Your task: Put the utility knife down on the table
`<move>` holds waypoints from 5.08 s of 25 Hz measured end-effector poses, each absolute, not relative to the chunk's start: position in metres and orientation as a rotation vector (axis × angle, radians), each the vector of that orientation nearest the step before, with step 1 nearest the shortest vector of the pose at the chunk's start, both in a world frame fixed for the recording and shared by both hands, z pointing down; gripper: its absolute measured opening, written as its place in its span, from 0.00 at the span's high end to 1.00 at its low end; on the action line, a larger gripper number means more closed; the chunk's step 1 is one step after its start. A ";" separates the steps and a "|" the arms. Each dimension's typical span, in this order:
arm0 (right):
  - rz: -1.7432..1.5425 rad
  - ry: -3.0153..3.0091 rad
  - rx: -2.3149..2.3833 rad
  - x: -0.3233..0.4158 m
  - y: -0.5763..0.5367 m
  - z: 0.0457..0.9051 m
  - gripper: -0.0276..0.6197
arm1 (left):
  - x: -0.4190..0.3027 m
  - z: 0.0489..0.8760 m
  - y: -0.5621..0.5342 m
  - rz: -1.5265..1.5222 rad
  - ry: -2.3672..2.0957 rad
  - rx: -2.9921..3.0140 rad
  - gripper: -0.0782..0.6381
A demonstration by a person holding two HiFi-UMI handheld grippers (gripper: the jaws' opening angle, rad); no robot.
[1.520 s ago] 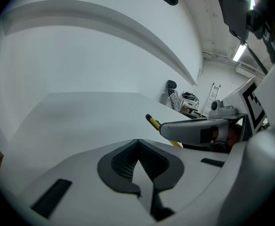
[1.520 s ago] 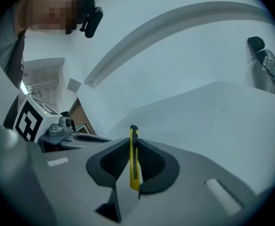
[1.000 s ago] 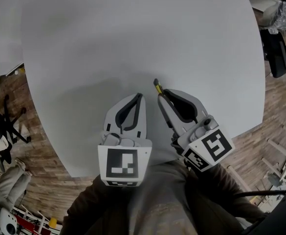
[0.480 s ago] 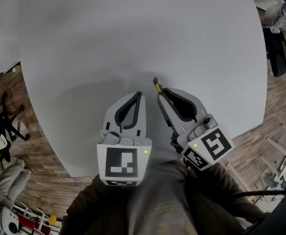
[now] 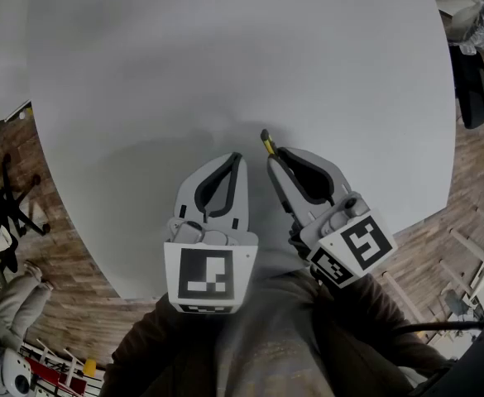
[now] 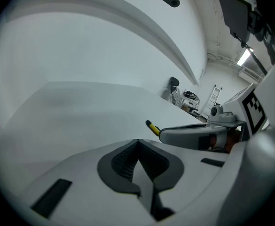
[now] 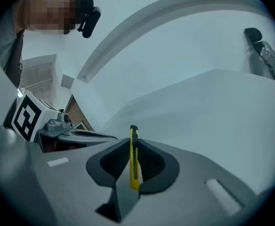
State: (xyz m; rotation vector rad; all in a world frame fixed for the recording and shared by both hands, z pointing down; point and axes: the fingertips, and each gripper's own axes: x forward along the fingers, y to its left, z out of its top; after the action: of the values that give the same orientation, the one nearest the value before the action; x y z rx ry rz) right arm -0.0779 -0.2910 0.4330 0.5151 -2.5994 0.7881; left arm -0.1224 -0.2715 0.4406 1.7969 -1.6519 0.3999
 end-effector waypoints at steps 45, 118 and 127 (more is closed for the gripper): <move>0.852 -2.514 0.520 -0.073 -0.289 0.473 0.88 | -0.124 0.470 -0.273 0.405 -1.607 1.753 0.89; 0.302 -3.044 0.453 0.018 -0.200 0.206 0.96 | -0.012 0.220 -0.182 0.398 -2.101 2.038 0.89; 0.301 -3.049 0.456 0.017 -0.195 0.204 0.95 | -0.013 0.218 -0.176 0.401 -2.109 2.048 0.89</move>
State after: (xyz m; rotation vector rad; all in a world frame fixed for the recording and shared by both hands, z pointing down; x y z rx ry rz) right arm 0.0168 -0.1949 0.2042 0.4559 -3.0495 0.3008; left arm -0.0134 -0.1760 0.2183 2.0481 -2.1094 0.4007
